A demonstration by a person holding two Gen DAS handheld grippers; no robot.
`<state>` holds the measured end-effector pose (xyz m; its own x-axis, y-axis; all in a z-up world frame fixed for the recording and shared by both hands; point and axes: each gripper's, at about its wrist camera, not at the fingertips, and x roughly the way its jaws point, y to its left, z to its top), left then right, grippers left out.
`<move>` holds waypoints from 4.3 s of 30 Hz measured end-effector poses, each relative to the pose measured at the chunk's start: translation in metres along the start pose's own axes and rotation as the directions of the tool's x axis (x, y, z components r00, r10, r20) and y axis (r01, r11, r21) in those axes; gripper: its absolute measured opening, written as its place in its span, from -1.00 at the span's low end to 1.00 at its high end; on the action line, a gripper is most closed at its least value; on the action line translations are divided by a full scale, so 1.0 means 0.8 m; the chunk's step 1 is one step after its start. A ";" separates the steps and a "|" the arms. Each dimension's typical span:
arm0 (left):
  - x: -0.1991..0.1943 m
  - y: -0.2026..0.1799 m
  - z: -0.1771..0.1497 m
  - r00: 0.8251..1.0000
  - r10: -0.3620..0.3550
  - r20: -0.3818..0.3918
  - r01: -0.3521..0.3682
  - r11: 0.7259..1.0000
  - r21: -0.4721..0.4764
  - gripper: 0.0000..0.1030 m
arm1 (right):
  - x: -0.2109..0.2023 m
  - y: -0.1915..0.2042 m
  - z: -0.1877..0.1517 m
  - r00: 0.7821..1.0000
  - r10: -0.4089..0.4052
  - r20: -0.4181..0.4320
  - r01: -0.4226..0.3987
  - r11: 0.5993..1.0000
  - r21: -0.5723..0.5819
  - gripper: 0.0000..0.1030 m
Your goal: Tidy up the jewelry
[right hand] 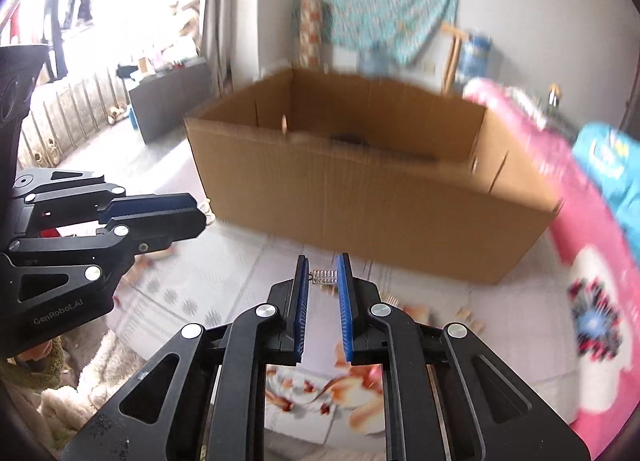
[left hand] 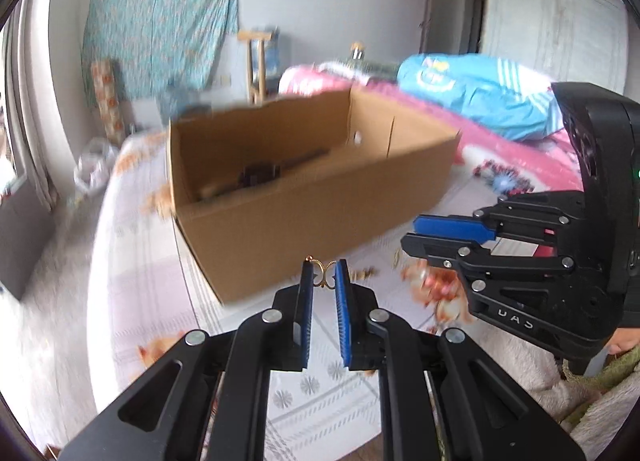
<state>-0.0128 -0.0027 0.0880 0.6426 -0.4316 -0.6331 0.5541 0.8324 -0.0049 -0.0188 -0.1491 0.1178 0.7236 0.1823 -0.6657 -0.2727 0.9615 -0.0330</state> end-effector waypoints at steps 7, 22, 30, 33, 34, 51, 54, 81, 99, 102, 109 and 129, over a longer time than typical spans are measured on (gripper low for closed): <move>-0.010 0.000 0.057 0.998 0.003 0.070 -0.008 0.997 0.071 -0.79 | -0.028 -0.030 0.055 0.990 0.038 0.139 -0.035 0.999 -0.024 -0.76; 0.167 0.053 0.150 0.963 -0.127 -0.239 0.097 0.986 -0.133 -0.79 | 0.132 -0.121 0.113 0.957 0.224 -0.186 -0.184 0.960 0.212 -0.76; 0.197 0.056 0.163 0.950 -0.135 -0.281 0.087 0.981 -0.176 -0.79 | 0.164 -0.132 0.115 0.949 0.227 -0.219 -0.177 0.958 0.227 -0.74; 0.203 0.058 0.164 0.949 -0.124 -0.291 0.072 0.980 -0.184 -0.78 | 0.170 -0.137 0.115 0.949 0.224 -0.223 -0.169 0.956 0.240 -0.70; 0.205 0.060 0.164 0.947 -0.121 -0.296 0.066 0.980 -0.189 -0.72 | 0.171 -0.140 0.116 0.948 0.224 -0.224 -0.168 0.955 0.243 -0.68; 0.206 0.063 0.168 0.949 -0.121 -0.292 0.066 0.979 -0.191 -0.34 | 0.172 -0.143 0.117 0.955 0.207 -0.214 -0.154 0.959 0.239 -0.60; 0.198 0.061 0.168 0.959 -0.099 -0.267 0.054 0.984 -0.172 -0.34 | 0.163 -0.145 0.119 0.963 0.204 -0.178 -0.158 0.957 0.243 -0.60; 0.101 -0.009 -0.024 0.983 0.043 -0.177 -0.046 0.999 -0.010 0.27 | 0.077 -0.059 -0.054 0.954 0.272 -0.124 -0.229 0.931 0.284 -0.41; 0.150 -0.033 -0.011 0.973 -0.014 -0.231 0.036 0.995 0.091 -0.63 | 0.110 -0.086 -0.062 0.942 0.313 -0.123 -0.255 0.903 0.345 -0.41; 0.150 -0.035 -0.011 0.973 -0.017 -0.232 0.042 0.994 0.104 -0.79 | 0.105 -0.090 -0.070 0.941 0.317 -0.115 -0.259 0.897 0.359 -0.41; 0.146 -0.026 -0.013 0.971 -0.032 -0.238 0.048 0.997 0.062 -0.96 | 0.088 -0.083 -0.072 0.947 0.307 -0.096 -0.253 0.895 0.367 -0.42; 0.114 0.029 -0.037 0.971 -0.027 -0.238 -0.006 0.990 -0.138 -0.97 | 0.116 -0.020 -0.037 0.956 0.213 -0.201 -0.202 0.977 0.073 -0.46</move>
<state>0.0432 -0.0126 0.0071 0.4833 -0.3590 -0.7985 0.4722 0.8749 -0.1075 0.0342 -0.1539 0.0347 0.5067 0.3380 -0.7931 -0.3661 0.9172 0.1570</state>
